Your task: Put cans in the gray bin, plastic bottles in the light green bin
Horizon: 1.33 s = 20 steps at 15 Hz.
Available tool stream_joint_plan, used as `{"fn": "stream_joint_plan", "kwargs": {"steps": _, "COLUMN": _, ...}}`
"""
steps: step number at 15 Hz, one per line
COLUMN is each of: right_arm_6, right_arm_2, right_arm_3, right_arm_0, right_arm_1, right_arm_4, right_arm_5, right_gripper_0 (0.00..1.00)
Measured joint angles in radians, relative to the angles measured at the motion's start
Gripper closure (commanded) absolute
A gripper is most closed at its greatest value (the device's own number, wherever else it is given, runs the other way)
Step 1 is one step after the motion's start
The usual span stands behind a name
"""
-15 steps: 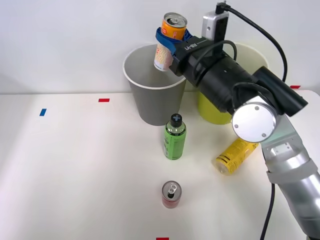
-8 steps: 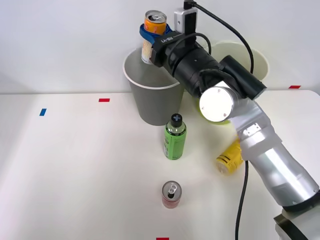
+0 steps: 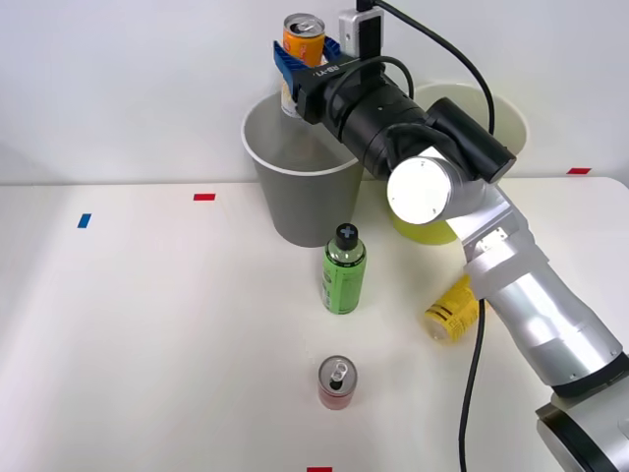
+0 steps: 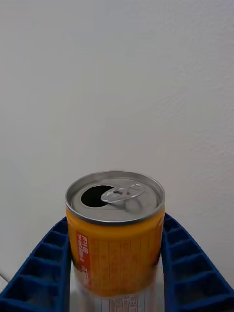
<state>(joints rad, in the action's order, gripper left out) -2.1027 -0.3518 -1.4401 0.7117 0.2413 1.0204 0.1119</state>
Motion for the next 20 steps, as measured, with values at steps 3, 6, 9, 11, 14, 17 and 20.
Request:
{"fn": "stream_joint_plan", "kwargs": {"steps": 3, "right_arm_6": -0.005, "right_arm_2": -0.015, "right_arm_3": 0.000, "right_arm_0": 0.000, "right_arm_1": 0.003, "right_arm_4": 0.013, "right_arm_5": -0.028, "right_gripper_0": 0.00}}
{"fn": "stream_joint_plan", "kwargs": {"steps": 6, "right_arm_6": -0.013, "right_arm_2": -0.024, "right_arm_3": -0.007, "right_arm_0": -0.003, "right_arm_1": 0.012, "right_arm_4": 0.012, "right_arm_5": -0.055, "right_gripper_0": 0.00}}
{"fn": "stream_joint_plan", "kwargs": {"steps": 9, "right_arm_6": -0.029, "right_arm_2": -0.026, "right_arm_3": -0.104, "right_arm_0": -0.061, "right_arm_1": 0.048, "right_arm_4": -0.002, "right_arm_5": -0.063, "right_gripper_0": 0.00}}
{"fn": "stream_joint_plan", "kwargs": {"steps": 11, "right_arm_6": -0.035, "right_arm_2": -0.027, "right_arm_3": -0.219, "right_arm_0": -0.140, "right_arm_1": 0.085, "right_arm_4": -0.007, "right_arm_5": -0.068, "right_gripper_0": 0.00}}
{"fn": "stream_joint_plan", "kwargs": {"steps": 14, "right_arm_6": -0.036, "right_arm_2": -0.026, "right_arm_3": -0.393, "right_arm_0": -0.287, "right_arm_1": 0.151, "right_arm_4": -0.010, "right_arm_5": -0.107, "right_gripper_0": 0.00}}
{"fn": "stream_joint_plan", "kwargs": {"steps": 17, "right_arm_6": -0.034, "right_arm_2": -0.004, "right_arm_3": -0.541, "right_arm_0": -0.449, "right_arm_1": 0.226, "right_arm_4": -0.005, "right_arm_5": -0.141, "right_gripper_0": 0.00}}
{"fn": "stream_joint_plan", "kwargs": {"steps": 20, "right_arm_6": -0.034, "right_arm_2": 0.039, "right_arm_3": -0.670, "right_arm_0": -0.639, "right_arm_1": 0.262, "right_arm_4": -0.004, "right_arm_5": -0.171, "right_gripper_0": 0.00}}
